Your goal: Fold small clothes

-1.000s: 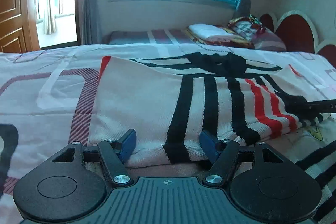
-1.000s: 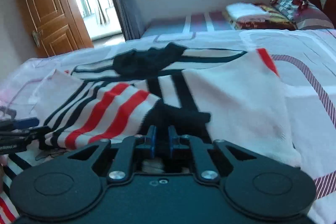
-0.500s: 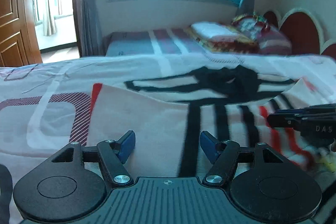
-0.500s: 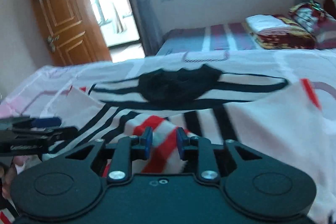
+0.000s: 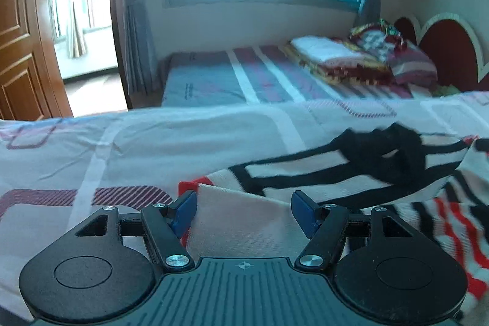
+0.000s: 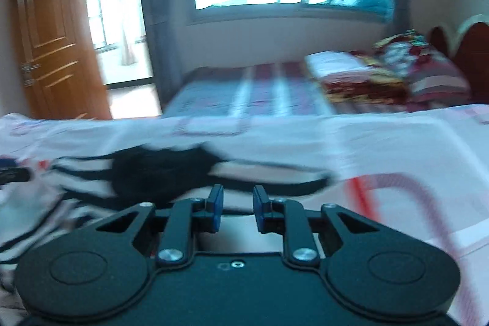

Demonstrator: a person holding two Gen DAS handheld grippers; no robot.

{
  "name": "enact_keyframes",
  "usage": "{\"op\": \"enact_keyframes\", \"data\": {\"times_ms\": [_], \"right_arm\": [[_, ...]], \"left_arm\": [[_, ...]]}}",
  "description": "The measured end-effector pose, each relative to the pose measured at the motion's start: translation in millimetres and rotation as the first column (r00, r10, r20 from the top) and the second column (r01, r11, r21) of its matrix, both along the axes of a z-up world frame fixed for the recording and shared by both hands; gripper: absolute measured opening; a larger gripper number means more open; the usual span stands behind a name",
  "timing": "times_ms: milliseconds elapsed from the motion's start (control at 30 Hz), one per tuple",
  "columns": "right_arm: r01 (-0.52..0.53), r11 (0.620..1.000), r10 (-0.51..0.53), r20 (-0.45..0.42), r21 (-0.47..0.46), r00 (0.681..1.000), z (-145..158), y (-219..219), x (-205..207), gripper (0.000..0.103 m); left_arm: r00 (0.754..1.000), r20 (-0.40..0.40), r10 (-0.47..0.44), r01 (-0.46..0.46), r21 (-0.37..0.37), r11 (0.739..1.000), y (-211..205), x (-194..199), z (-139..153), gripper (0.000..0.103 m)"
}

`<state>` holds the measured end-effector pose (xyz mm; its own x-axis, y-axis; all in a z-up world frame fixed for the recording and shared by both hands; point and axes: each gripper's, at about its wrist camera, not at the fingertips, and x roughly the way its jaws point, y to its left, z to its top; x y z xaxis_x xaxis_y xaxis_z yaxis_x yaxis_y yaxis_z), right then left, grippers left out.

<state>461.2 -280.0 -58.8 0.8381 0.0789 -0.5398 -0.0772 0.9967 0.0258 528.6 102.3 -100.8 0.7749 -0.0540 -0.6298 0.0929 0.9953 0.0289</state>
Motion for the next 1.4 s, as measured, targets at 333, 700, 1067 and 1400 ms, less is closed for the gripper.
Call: {"op": "enact_keyframes", "data": {"times_ms": [333, 700, 1067, 1400], "right_arm": [[0.089, 0.995, -0.094, -0.095, -0.054, 0.991, -31.1, -53.6, 31.0, 0.014], [0.024, 0.998, -0.028, -0.084, -0.050, 0.996, -8.2, -42.8, 1.6, 0.027], [0.021, 1.000, -0.023, -0.085, -0.023, 0.996, -7.2, -26.7, -29.5, 0.030], [-0.107, 0.994, 0.111, -0.116, 0.038, 0.987, -13.6, 27.5, -71.4, 0.029]], "left_arm": [[0.999, -0.036, 0.019, -0.018, 0.028, 0.999, -8.4, 17.4, -28.1, 0.079], [1.000, -0.001, -0.007, 0.007, 0.019, 1.000, -26.9, -24.4, 2.4, 0.079], [0.999, -0.026, 0.025, -0.025, 0.010, 1.000, -29.8, -53.0, -2.3, 0.080], [0.998, -0.050, 0.029, -0.029, 0.008, 1.000, -32.0, -83.1, -9.7, 0.080]]}}
